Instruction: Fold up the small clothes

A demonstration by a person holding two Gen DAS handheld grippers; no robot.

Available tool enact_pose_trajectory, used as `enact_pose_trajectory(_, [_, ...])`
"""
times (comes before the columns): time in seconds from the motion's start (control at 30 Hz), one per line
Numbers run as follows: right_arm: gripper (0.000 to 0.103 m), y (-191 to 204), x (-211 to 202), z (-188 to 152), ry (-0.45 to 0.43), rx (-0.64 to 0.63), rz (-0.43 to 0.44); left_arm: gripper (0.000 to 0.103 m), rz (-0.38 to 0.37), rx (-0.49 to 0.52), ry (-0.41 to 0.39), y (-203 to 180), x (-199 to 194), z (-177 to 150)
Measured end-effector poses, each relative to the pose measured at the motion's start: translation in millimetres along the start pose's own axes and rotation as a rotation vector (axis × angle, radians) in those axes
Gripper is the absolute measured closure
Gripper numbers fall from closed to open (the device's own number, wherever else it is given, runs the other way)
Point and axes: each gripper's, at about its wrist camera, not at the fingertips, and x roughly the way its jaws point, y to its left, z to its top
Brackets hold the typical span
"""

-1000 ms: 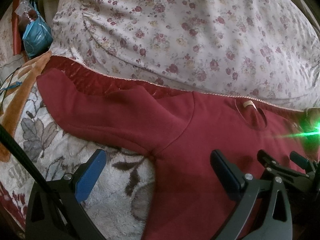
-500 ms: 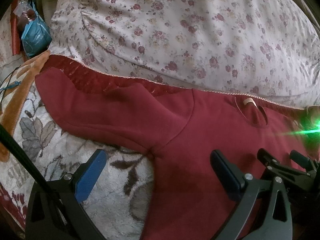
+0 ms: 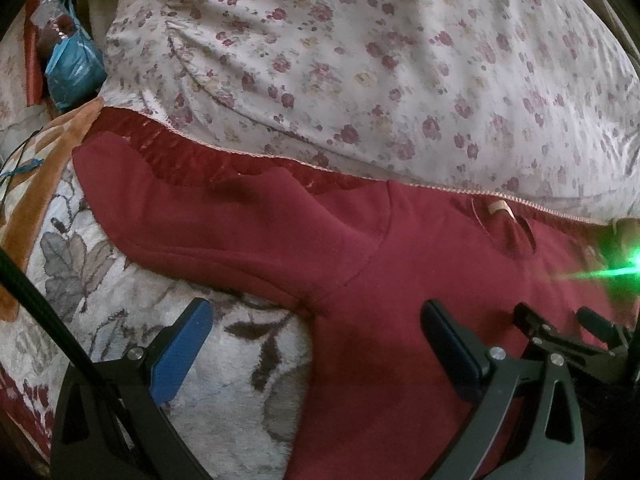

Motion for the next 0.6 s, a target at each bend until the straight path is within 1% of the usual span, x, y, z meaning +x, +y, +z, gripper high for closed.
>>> enact_pose_trajectory(0.1, [0.0,-0.5,0.7,0.2,0.004,0.002,0.003,0.0,0.001,-0.032,-0.007,10.1,-2.5,2.1])
enact_pose_trajectory(0.23, [0.0,-0.6,1.1,0.1,0.005,0.002,0.006,0.0,0.037,-0.06,0.001,22.7,-0.7,5.3])
enact_pose_trajectory(0.37, [0.0,0.9,1.7,0.2,0.009,-0.002,0.002,0.0,0.042,-0.103,0.012,34.3,1.3,7.9])
enact_pose_trajectory(0.6, [0.0,0.6,2.0,0.0,0.012,-0.001,0.003,0.0,0.051,-0.098,0.017,32.6,2.5,8.4])
